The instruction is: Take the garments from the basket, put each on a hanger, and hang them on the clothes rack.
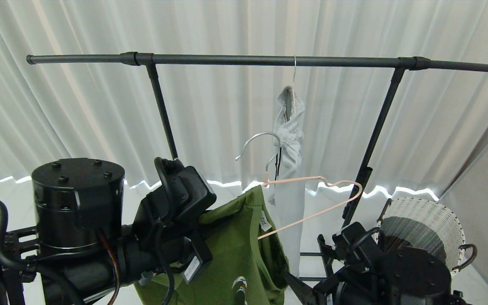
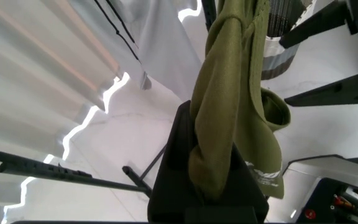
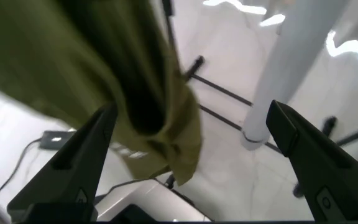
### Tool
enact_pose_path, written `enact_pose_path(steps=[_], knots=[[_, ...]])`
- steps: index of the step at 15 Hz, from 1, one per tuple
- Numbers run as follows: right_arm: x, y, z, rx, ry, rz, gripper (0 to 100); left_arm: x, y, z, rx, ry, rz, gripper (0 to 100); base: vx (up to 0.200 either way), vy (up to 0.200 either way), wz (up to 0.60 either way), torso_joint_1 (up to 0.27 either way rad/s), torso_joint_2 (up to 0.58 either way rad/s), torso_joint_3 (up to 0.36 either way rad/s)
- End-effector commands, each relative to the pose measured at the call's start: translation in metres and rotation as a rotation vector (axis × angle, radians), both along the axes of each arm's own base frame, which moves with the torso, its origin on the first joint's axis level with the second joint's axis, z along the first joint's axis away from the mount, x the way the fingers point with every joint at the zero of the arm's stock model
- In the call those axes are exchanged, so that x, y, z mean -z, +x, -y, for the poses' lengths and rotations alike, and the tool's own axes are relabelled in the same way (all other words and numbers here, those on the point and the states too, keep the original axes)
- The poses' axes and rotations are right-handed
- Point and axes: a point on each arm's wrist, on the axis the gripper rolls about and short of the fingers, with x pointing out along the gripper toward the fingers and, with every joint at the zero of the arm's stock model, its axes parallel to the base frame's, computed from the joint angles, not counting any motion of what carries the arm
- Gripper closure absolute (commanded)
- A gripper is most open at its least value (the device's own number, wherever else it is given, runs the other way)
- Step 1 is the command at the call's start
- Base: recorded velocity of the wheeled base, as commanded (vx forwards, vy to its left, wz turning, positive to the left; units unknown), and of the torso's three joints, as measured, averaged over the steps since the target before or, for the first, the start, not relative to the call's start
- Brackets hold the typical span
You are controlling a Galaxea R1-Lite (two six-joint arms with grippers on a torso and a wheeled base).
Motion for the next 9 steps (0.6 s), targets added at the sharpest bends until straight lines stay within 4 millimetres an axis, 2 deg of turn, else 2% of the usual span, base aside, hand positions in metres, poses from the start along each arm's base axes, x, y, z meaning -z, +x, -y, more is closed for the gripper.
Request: enact_pose_path(steps=[1,9], knots=[[0.013,0.0075,-0.0023,0.028,-0.035,-0.026,0,-0.0003,-0.0002,0.0,0.0,-0.001,0.001,100,0.0,0.0,0.0,0.0,0.0,0.0],[0.0151,0.0089,-0.0072,0.031,-0.03,-0.031,0,-0.0003,-0.0002,0.0,0.002,-0.001,0.001,100,0.0,0.0,0.0,0.0,0.0,0.0]])
